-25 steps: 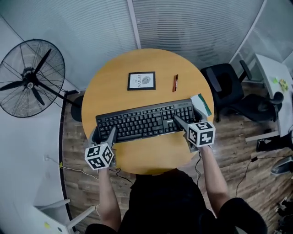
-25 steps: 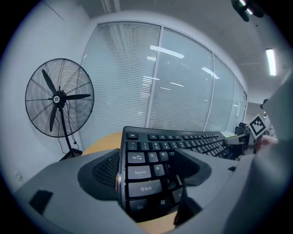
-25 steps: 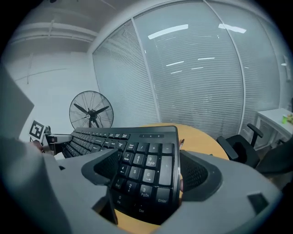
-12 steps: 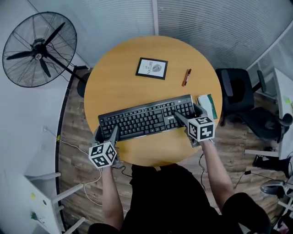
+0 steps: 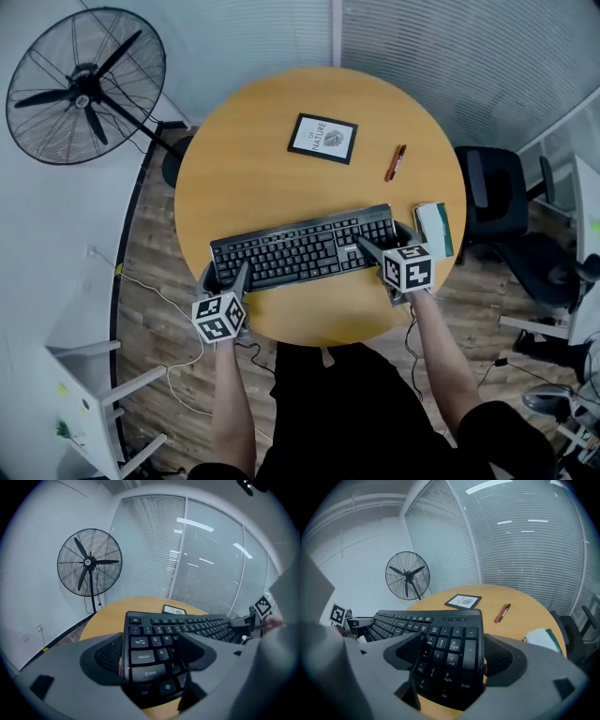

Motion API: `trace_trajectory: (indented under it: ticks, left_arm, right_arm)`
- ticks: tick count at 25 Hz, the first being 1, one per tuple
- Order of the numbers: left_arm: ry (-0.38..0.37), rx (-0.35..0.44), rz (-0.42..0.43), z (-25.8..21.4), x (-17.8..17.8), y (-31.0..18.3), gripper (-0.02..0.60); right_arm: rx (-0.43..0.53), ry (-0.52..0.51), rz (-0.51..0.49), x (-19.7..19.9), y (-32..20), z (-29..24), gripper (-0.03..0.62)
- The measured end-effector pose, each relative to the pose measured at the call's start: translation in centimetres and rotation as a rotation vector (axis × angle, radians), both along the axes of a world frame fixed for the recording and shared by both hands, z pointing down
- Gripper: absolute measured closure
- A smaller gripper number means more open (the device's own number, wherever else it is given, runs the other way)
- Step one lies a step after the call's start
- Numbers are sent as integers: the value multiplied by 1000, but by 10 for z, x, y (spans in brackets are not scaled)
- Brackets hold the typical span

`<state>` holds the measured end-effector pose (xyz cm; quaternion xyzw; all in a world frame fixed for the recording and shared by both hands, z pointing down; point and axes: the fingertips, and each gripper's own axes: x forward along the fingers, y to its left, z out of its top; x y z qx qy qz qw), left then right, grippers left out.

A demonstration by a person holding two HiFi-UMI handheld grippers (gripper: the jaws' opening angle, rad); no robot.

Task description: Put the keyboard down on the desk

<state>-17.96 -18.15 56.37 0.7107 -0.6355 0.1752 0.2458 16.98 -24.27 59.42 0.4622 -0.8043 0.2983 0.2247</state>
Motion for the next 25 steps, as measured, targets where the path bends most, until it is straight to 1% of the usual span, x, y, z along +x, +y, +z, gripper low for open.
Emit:
trace_trajectory:
  ticks: [16, 25]
  left_arm:
    - [-8, -92, 26, 81, 11, -14, 229]
    - [-15, -133, 37, 106, 15, -12, 229]
  right_arm:
    - [-110, 42, 34, 13, -1, 79, 177]
    - [-154, 60, 45, 18, 7, 102, 177]
